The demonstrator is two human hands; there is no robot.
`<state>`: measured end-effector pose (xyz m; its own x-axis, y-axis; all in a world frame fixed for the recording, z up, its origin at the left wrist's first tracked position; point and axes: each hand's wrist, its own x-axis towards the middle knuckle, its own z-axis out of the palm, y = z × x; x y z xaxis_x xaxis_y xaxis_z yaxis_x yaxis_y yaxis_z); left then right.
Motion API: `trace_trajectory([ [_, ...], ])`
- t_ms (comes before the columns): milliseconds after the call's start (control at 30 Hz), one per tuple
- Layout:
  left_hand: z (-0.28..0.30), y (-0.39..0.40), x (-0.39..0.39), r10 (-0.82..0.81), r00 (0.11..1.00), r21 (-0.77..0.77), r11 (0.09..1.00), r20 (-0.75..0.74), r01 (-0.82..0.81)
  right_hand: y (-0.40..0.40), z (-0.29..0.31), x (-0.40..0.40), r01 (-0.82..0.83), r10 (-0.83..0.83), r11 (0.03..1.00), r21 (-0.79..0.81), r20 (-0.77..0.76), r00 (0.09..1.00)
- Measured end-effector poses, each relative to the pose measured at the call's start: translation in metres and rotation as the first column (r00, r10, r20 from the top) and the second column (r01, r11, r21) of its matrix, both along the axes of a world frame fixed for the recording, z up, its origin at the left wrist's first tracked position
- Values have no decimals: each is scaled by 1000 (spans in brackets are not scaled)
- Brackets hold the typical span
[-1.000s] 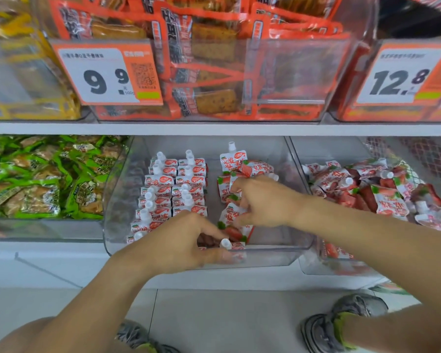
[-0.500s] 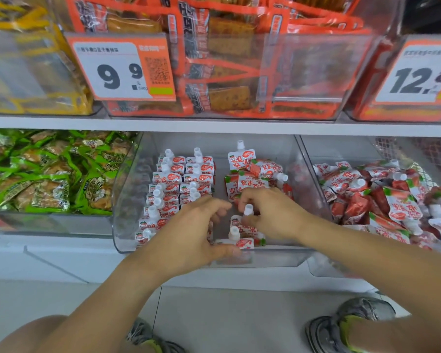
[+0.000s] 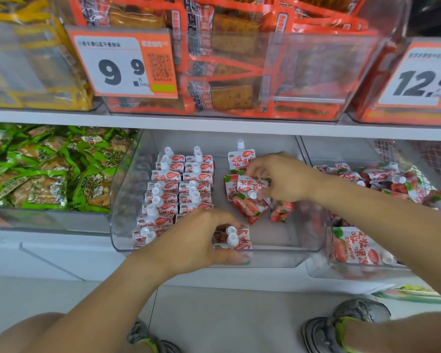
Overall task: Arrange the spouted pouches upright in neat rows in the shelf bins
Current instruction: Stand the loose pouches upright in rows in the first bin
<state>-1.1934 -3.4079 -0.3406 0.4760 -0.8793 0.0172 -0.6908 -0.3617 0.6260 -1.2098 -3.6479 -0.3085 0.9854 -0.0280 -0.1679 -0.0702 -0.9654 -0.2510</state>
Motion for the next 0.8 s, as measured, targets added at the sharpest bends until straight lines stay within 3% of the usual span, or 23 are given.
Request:
trace_trajectory([
  [100, 0, 0, 0, 5, 1000, -3, 1000, -20, -5, 5, -14, 11, -175, 155, 960, -219, -102, 983],
  [200, 1, 0, -1, 15, 1000, -8, 1000, -15, -15, 10, -29, 18, -200, 201, 922, -332, -33, 979],
  [367, 2, 2, -3, 6, 1000, -1, 1000, 9, -6, 7, -1, 12, -22, 24, 996, -87, 23, 999],
  [500, 0, 5, -4, 6, 1000, 11, 1000, 21, -7, 17, 25, -8, -110, 105, 993, 35, 131, 986],
  [667, 3, 8, -3, 79, 995, -25, 997, 65, -77, 34, -11, -10, -220, 239, 958, 185, -87, 967],
  [800, 4, 11, -3, 120, 990, -60, 991, 69, -116, 34, -39, -4, -161, 189, 951, 266, -82, 979],
])
